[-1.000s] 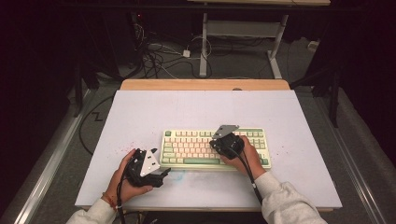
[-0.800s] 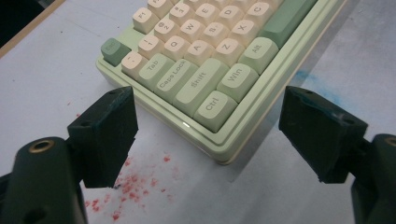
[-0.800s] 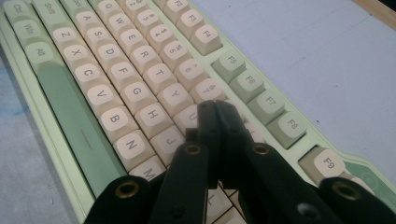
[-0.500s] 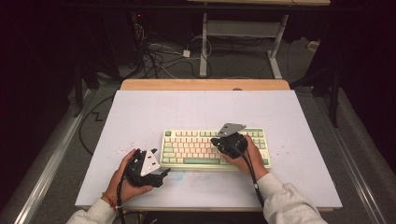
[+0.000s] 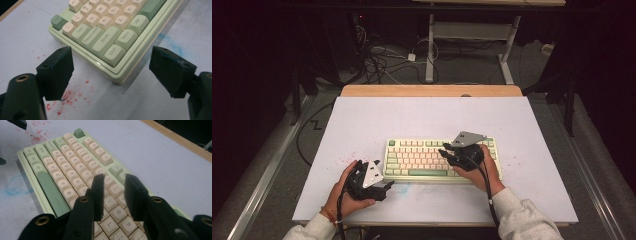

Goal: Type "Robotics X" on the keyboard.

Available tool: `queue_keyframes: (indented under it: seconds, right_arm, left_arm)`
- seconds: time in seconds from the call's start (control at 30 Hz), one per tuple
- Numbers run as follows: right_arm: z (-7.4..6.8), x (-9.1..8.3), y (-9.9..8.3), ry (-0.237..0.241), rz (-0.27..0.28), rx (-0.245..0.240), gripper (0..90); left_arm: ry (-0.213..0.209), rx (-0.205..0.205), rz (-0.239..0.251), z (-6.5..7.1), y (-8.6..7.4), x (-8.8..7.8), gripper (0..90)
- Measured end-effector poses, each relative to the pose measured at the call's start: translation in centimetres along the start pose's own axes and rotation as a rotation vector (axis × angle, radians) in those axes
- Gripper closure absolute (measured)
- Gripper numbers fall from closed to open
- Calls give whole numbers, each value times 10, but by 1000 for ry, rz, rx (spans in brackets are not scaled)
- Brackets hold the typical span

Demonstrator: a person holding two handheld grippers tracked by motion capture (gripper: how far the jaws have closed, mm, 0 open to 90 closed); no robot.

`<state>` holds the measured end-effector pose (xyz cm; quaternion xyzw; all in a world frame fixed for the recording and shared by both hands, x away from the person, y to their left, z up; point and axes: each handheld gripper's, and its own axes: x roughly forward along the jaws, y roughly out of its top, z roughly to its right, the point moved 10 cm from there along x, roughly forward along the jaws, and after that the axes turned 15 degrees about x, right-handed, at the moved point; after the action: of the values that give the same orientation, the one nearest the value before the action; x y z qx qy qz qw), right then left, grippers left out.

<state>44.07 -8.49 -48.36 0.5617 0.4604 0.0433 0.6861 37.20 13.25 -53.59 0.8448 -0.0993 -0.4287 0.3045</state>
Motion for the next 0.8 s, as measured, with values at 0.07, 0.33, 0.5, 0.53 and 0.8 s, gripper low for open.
queue_keyframes:
  seconds: [0.07, 0.33, 0.5, 0.53, 0.8]
  right_arm:
    - [0, -5, 1, -3, 22, -1, 598]
    - [9, -25, 3, -38, 95, 2, 385]
    - [11, -38, 1, -55, 149, -13, 318]
    - [11, -40, -1, -62, 149, -16, 316]
    - [14, -57, -14, -95, 170, -26, 278]
  left_arm:
    - [0, 1, -2, 0, 0, -1, 185]
    - [-3, -7, 2, 0, 1, -3, 192]
    - [1, -21, 9, -2, 2, -4, 203]
    - [-1, -26, 10, -2, 2, -4, 209]
    - [-12, -66, 47, -4, 7, -10, 330]
